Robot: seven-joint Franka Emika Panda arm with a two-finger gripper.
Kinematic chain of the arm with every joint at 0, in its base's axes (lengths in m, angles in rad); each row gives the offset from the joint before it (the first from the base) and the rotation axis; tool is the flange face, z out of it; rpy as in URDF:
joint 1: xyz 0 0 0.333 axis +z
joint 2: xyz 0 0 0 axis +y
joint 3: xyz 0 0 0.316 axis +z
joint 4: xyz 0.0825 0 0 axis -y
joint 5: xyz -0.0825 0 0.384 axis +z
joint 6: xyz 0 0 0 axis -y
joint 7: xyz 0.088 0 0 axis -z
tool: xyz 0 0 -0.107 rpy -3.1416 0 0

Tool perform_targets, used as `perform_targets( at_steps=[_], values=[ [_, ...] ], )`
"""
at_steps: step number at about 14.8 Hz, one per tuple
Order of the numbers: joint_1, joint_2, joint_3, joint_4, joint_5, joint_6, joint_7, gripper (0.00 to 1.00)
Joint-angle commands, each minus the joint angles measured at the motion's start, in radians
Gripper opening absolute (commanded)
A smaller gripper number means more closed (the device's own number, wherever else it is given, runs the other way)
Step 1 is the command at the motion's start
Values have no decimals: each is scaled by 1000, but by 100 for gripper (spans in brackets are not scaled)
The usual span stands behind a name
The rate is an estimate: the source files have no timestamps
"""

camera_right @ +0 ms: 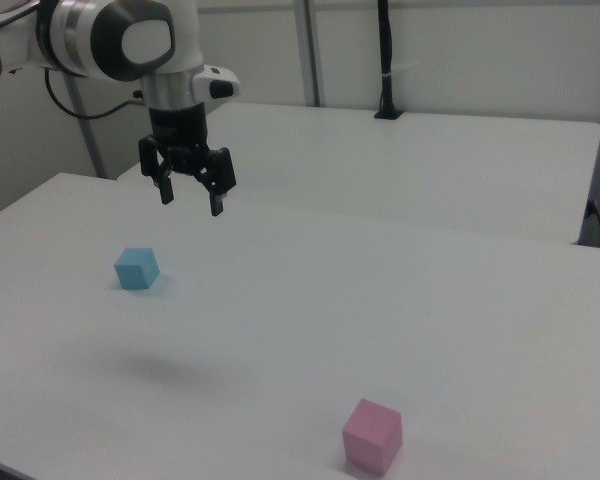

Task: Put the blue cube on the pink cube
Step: 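Move the open gripper over the light-blue cube, then lower the gripper around the light-blue cube and close on it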

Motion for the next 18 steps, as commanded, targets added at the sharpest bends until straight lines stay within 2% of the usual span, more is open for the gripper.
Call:
perform_targets(
  at_steps=[1,4,7,16,18],
  values=[
    [112,92,7,12,13,108,47,100],
    [238,176,5,12,12,217,64,100],
    [336,277,4,12,7,347,149,100],
    [409,402,11,12,-4,507,291,100],
    [421,431,33,12,-25,565,337,100]
  ],
)
